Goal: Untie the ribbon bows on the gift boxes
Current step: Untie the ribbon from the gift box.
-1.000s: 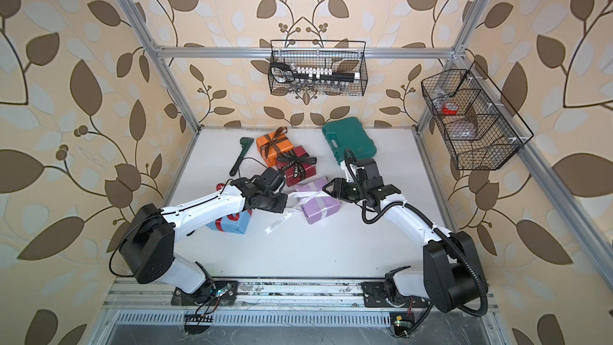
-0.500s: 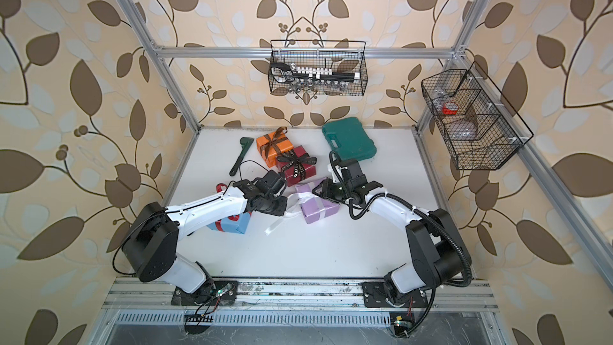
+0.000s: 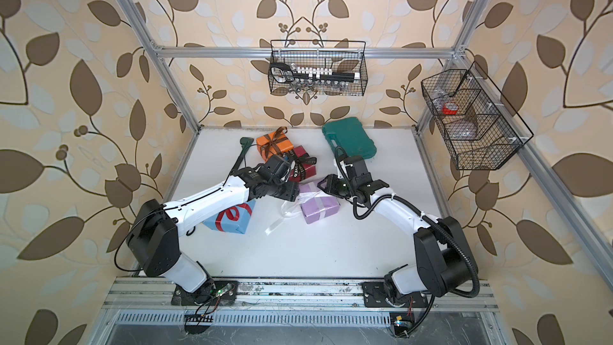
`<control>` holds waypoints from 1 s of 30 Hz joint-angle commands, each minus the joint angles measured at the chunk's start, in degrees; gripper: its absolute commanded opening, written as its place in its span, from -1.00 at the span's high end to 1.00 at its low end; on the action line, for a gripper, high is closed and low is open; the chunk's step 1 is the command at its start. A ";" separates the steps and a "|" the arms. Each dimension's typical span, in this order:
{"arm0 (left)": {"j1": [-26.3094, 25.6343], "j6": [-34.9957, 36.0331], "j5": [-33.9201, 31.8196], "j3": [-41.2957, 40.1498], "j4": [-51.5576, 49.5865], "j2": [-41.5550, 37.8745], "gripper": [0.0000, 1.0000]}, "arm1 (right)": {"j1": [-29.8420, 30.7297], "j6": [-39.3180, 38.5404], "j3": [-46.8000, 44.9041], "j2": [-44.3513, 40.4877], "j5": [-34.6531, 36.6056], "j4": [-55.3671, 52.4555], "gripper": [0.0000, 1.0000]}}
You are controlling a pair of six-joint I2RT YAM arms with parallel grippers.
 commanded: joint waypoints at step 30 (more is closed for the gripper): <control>-1.82 6.27 3.91 8.19 -4.50 6.55 1.00 | -4.64 -1.80 -3.35 -4.11 -1.16 -1.11 0.24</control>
